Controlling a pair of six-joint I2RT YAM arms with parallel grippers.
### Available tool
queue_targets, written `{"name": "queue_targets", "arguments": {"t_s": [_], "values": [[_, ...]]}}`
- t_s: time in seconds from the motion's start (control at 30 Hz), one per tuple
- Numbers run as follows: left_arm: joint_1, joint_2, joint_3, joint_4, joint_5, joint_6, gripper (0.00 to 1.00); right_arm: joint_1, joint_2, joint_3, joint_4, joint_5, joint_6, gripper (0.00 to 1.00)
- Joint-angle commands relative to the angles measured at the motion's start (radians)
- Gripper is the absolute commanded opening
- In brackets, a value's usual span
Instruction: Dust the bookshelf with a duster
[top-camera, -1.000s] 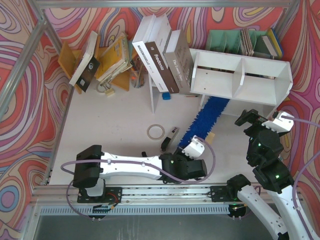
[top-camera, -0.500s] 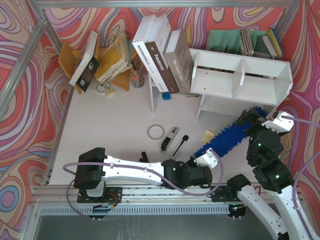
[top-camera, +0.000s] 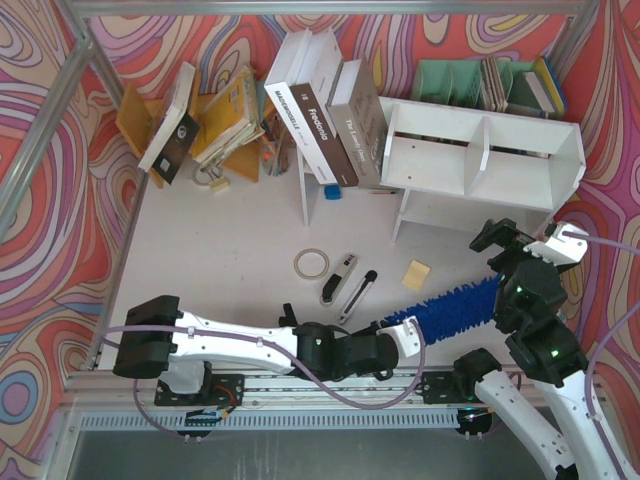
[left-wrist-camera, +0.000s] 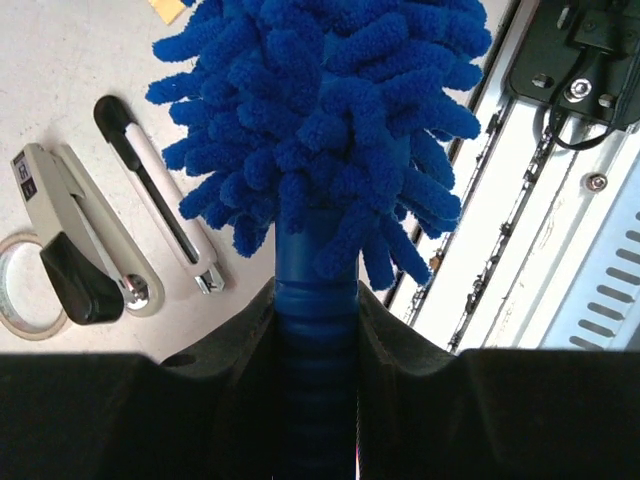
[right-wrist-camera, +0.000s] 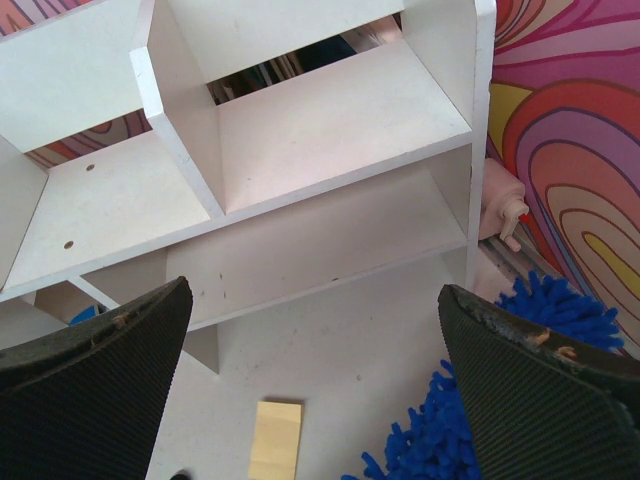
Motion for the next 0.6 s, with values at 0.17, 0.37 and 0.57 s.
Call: {"name": "queue_targets", "arguments": {"t_s": [0.17, 0.37, 0.57], "values": [[0.097, 0.056, 0.066, 0.130, 0.028, 0.088, 0.00, 0.000, 0.004, -0.007, 0.029, 0.001, -0.011, 0.99], [0.143, 0.130, 0.113, 0.099, 0.034, 0.043, 0.00, 0.000, 0.007, -0.006, 0.032, -0.001, -0.012, 0.99], [0.149, 0.154, 0.093, 0.067, 0.038, -0.014, 0.00, -0.001, 0.005, -0.008, 0.033, -0.002, -0.014, 0.99]]}}
